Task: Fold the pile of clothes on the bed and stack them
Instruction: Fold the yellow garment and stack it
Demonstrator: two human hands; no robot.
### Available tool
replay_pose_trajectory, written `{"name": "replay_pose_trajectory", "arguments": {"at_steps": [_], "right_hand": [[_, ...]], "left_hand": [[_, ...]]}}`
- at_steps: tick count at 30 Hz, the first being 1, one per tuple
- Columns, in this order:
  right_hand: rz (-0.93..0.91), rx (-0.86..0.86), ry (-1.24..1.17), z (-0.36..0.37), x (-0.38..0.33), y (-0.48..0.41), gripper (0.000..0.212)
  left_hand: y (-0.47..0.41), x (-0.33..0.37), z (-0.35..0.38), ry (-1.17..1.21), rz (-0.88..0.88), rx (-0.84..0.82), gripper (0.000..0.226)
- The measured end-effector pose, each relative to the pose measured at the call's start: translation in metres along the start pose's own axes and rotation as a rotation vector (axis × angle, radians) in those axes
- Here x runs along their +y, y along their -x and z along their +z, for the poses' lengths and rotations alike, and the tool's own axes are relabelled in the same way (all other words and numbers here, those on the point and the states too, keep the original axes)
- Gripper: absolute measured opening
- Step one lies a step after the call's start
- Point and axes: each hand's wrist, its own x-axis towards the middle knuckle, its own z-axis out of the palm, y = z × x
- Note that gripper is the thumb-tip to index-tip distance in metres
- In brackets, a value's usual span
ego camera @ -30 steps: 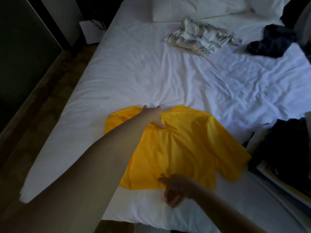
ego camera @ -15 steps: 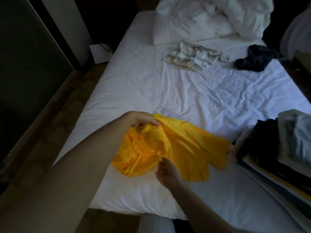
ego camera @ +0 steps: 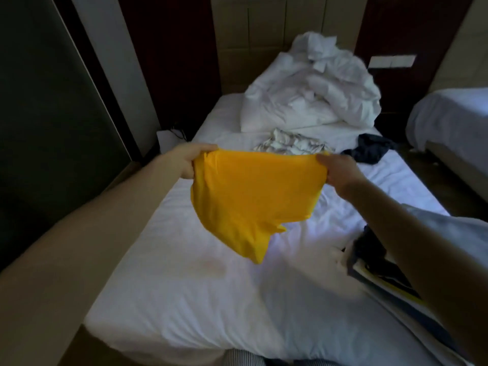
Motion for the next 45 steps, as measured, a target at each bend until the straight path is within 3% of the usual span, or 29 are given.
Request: {"name": "replay_pose_trajectory", "arguments": {"at_steps": [3,6,9,10,12,16,18,20,22,27,30,34,37,42,45], "right_hand": [[-0.069,-0.008,-0.059,-0.012,-0.036,-0.004,0.019],[0.002,-0.064,-0.018,-0.020,-0.048,-0.005,0.008],[-0.006,-0.124,0.077,-0.024,-0.052,-0.002,0.043],[-0.015,-0.163,0.124,-0.025,-0.052,0.000,0.045],[-0.037,-0.198,0.277,-0.023,-0.050,0.002,0.040],[-0.066,-0.286,0.547,-0.020,-0.042,-0.001,0.040],[-0.070,-0.434,0.636,-0.021,-0.040,-0.005,0.038],[-0.116,-0.548,0.872,-0.017,-0.037,-0.014,0.031],[-0.267,-0.489,1.062,-0.008,-0.032,-0.027,0.023],[-0.570,-0.002,1.208,-0.008,-0.031,-0.064,0.030],[-0.694,0.068,1.283,-0.010,-0.038,-0.061,0.031],[-0.723,0.029,1.424,-0.014,-0.023,-0.029,0.030],[-0.732,-0.103,1.555,-0.018,0.007,0.004,0.029],[-0.502,-0.599,1.748,-0.021,0.089,0.053,0.036],[-0.262,-0.876,1.682,-0.021,0.130,0.079,0.048]], "left_hand": [[0.025,0.025,-0.001,0.119,0.095,0.000,0.052],[0.030,0.036,-0.008,-0.049,0.064,0.043,0.065],[0.030,0.037,-0.011,-0.200,0.119,0.101,0.067],[0.026,0.034,-0.014,-0.236,0.162,0.098,0.070],[0.025,0.028,-0.016,-0.331,0.212,0.024,0.062],[0.020,0.012,-0.023,-0.614,0.142,-0.119,0.050],[0.012,0.005,-0.022,-0.878,0.179,-0.071,0.042],[0.001,0.000,-0.018,-1.060,0.283,0.031,0.027],[-0.013,0.001,-0.017,-1.092,0.352,0.112,0.016],[-0.039,0.024,-0.024,-1.036,0.562,0.344,0.009],[-0.033,0.030,-0.023,-1.012,0.698,0.399,0.011],[-0.011,0.001,-0.029,-0.909,0.638,0.204,0.018],[0.004,-0.041,-0.039,-0.911,0.553,0.038,0.016],[0.017,-0.130,-0.049,-1.081,0.317,-0.335,0.016],[0.025,-0.182,-0.039,-1.227,0.149,-0.548,0.023]]}}
